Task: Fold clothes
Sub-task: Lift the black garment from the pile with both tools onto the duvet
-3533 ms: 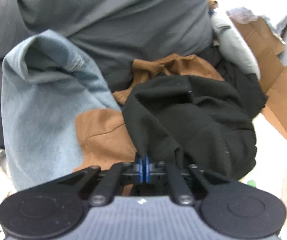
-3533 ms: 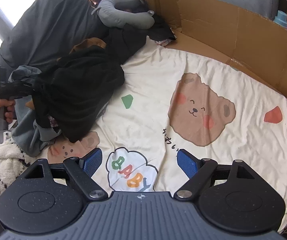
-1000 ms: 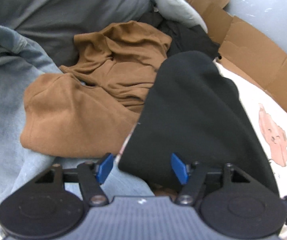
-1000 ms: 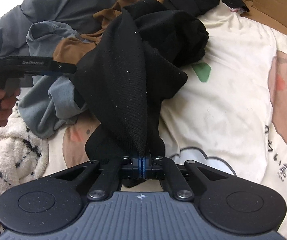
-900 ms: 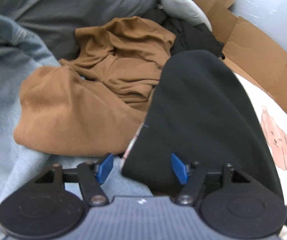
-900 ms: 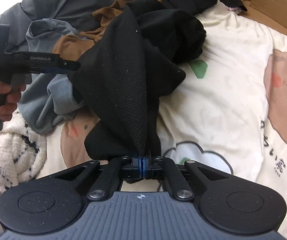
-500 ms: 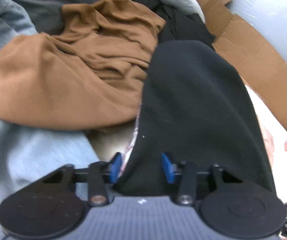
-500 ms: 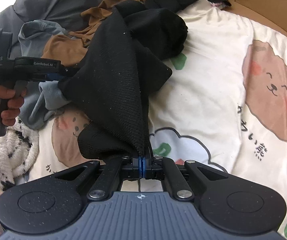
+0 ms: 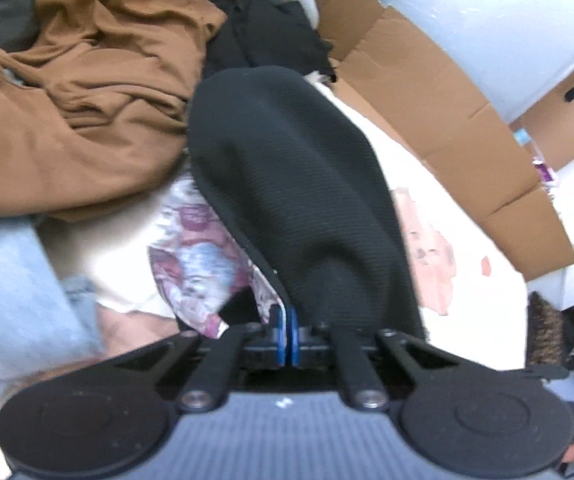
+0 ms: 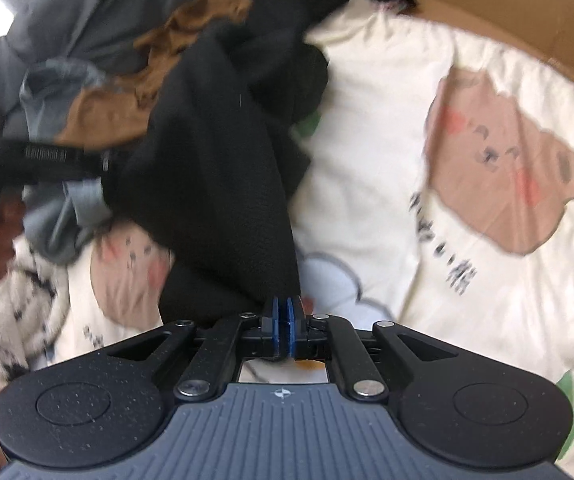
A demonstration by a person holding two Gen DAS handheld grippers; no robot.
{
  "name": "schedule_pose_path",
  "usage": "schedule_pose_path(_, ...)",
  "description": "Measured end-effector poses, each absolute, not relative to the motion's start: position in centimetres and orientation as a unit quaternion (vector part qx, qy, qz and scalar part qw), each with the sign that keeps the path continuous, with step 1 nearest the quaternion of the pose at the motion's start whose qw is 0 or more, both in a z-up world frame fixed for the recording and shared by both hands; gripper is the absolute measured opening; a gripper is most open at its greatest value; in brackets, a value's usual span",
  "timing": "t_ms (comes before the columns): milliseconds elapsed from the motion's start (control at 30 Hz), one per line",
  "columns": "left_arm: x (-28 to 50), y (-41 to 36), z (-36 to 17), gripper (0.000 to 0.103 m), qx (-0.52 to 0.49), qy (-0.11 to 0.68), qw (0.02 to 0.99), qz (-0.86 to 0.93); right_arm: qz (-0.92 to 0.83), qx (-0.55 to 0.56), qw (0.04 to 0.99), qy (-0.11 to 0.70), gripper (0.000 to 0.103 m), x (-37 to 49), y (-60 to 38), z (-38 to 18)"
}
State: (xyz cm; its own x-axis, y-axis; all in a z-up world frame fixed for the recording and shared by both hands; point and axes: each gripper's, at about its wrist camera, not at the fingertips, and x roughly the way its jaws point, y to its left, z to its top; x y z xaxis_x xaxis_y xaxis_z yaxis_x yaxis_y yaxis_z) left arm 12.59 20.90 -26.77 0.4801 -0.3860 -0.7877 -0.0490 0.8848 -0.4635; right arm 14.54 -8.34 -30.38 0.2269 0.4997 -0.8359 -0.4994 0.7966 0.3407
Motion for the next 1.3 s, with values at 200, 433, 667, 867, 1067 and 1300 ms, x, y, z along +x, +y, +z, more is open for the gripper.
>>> schedule_pose_path(200,12.2,17.5,-25.3,0.003,-0.221,0.489,0.829,-0.156,0.326,0.051,0.794,0.51,0.013,16.1,-8.8,-27.9)
schedule_pose_path(433,11.6,12.9,-25.3,0.003,-0.203,0.49,0.818,-0.222,0.346,0.087,0.788,0.501,0.021,17.2,-7.8,-26.1)
schedule_pose_path(667,10.5,10.0,-26.1,0.003,-0.2,0.495,0.804,-0.263,0.36,0.081,0.781,0.504,0.031,17.4,-6.6,-25.7)
schedule_pose_path(867,10.0,9.0,-26.0,0.003,-0.19,0.494,0.797,-0.292,0.357,0.037,0.77,0.528,0.031,16.8,-5.6,-26.8)
schedule_pose_path(1067,10.2,8.9,-26.0,0.003,-0.18,0.497,0.792,-0.307,0.344,-0.009,0.767,0.542,0.018,16.8,-5.5,-27.9)
schedule_pose_path(1300,10.5,10.1,-25.8,0.009,-0.191,0.496,0.788,-0.309,0.311,0.003,0.784,0.537,0.0,17.8,-8.5,-27.8)
